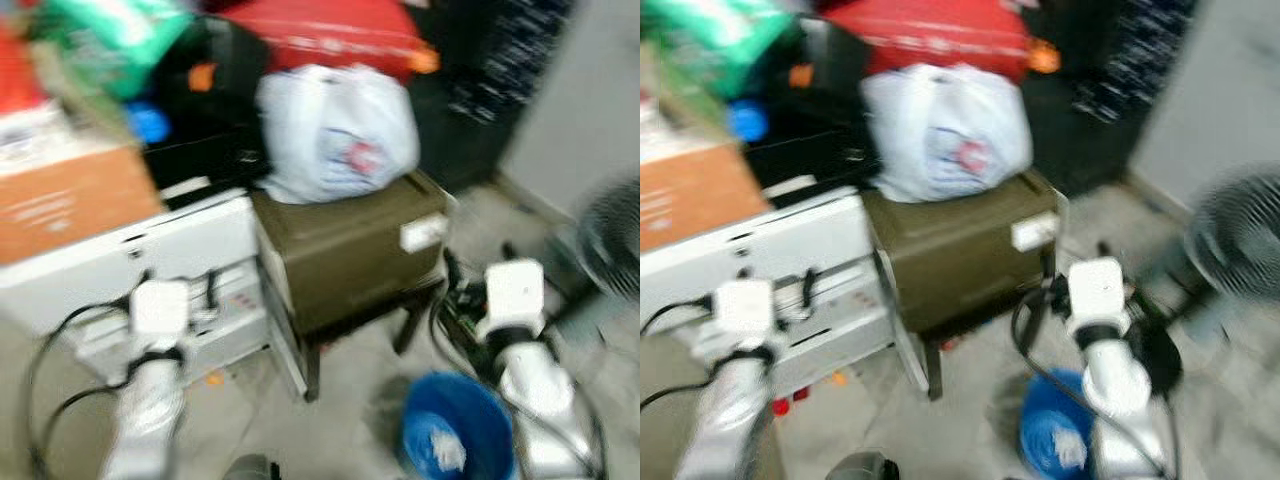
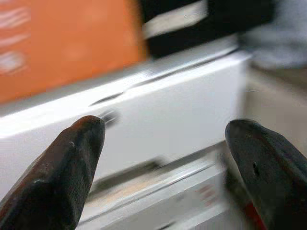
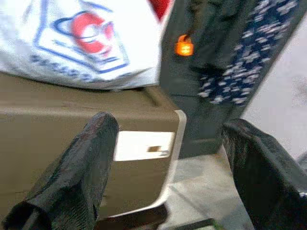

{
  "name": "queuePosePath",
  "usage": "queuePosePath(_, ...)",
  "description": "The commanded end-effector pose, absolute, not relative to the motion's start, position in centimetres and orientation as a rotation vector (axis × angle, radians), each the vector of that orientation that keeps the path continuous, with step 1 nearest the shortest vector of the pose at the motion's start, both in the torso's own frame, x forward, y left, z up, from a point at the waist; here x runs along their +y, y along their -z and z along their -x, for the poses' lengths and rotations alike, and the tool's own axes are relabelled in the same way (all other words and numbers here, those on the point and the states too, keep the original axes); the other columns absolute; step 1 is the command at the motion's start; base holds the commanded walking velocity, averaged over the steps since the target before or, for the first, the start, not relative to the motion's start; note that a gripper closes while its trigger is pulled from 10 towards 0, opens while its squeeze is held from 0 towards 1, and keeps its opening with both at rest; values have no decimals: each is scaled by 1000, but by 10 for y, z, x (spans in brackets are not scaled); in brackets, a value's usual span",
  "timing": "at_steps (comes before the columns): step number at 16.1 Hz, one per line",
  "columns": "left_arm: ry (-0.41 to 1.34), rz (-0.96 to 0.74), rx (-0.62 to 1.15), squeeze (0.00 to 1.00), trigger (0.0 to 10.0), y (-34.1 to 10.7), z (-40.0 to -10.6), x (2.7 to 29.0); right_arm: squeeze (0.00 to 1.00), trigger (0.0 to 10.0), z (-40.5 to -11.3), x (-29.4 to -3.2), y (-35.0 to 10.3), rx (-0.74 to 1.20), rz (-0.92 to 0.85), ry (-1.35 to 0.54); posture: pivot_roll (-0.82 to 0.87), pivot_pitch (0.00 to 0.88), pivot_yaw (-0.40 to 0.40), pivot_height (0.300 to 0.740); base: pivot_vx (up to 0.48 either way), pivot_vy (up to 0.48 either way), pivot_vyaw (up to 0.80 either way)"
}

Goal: Clean up the room

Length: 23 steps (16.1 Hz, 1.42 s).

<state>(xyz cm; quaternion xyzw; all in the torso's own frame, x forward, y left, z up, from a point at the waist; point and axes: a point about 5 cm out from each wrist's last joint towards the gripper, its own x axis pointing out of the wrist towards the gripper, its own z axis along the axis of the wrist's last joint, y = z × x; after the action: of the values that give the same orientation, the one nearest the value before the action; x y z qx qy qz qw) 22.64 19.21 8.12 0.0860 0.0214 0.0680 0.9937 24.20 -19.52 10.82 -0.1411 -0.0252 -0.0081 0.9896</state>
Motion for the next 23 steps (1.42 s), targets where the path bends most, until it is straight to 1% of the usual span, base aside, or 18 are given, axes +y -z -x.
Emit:
queuePosePath(1,-140,-182,42,0,10000,-80,-223,196,0,10000,-238,-198,-109,-48,276,47,-48,0,4,740,0,0,800)
queuePosePath(4,-156,-194,51,0,10000,-75,-220,196,0,10000,-234,-191,-106,-36,267,27,-51,0,2,740,0,0,800)
queuePosePath(7,-147,-175,68,0,10000,-72,-218,193,0,10000,-232,-192,-105,-23,271,30,-53,0,0,740,0,0,800)
queuePosePath(10,-143,-203,81,0,10000,-66,-213,196,0,10000,-229,-195,-103,-12,272,38,-51,1,1,740,0,0,800)
queuePosePath(13,-130,-209,70,0,10000,-66,-217,192,0,10000,-235,-192,-104,-21,274,31,-48,0,-3,740,0,0,800)
queuePosePath(14,-94,-224,57,0,10000,-67,-218,186,0,10000,-239,-193,-106,-27,271,39,-42,0,-10,740,0,0,800)
queuePosePath(15,-93,-228,56,0,10000,-66,-216,185,0,10000,-239,-193,-106,-28,271,40,-41,0,-11,740,0,0,800)
queuePosePath(17,-122,-241,64,0,10000,-63,-213,193,0,10000,-238,-194,-106,-29,267,45,-31,0,-20,740,0,0,800)
queuePosePath(19,-142,-258,56,0,10000,-65,-211,198,0,10000,-234,-189,-105,-26,256,31,-25,0,-23,740,0,0,800)
queuePosePath(21,-134,-273,75,0,10000,-59,-202,198,0,10000,-220,-190,-90,35,246,27,-23,10,-23,740,0,0,800)
queuePosePath(23,-137,-287,91,0,10000,-55,-197,200,0,10000,-214,-191,-83,61,250,28,-24,17,-21,740,0,0,700)
